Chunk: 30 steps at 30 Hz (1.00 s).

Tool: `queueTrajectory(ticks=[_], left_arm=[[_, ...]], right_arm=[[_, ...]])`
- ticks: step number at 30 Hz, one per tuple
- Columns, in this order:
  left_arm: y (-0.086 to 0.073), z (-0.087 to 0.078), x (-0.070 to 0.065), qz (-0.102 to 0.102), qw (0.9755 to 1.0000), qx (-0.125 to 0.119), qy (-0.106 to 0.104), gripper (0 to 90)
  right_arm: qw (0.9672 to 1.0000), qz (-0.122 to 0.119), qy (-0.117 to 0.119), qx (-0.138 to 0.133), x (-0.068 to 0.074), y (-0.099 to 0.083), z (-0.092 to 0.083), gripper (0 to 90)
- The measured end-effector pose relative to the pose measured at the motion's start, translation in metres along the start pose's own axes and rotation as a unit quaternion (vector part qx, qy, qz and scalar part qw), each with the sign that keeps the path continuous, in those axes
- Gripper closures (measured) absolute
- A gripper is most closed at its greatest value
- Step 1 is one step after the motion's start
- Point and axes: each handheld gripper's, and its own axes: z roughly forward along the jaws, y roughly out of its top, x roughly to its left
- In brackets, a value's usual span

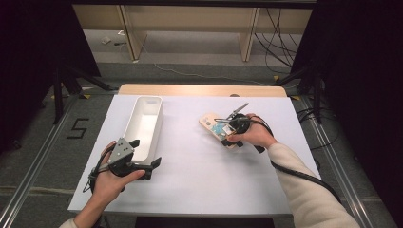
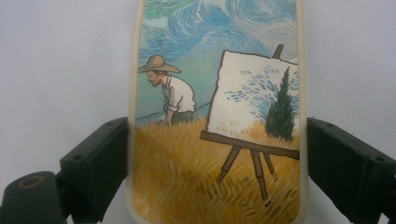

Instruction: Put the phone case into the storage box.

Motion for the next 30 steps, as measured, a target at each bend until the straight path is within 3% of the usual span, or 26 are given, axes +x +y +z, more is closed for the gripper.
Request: queueTrajectory(ticks=[11, 16, 30], left_arm=[[0.001, 0.001, -0.001, 0.0, 1.0, 0.001, 0.001, 0.0], [0.002, 0.001, -0.001, 0.002, 1.0, 0.0, 0.002, 0.0], [0.005, 0.003, -0.004, 0.005, 1.0, -0.001, 0.002, 0.0]], right_arm=[[0.9975, -0.019, -0.003, -0.068, 0.012, -0.012, -0.019, 11.9], [0.9943, -0.029, -0.001, -0.103, 0.02, -0.019, -0.028, 11.9], [0.9825, -0.027, 0.001, -0.184, 0.035, -0.047, -0.056, 11.7]])
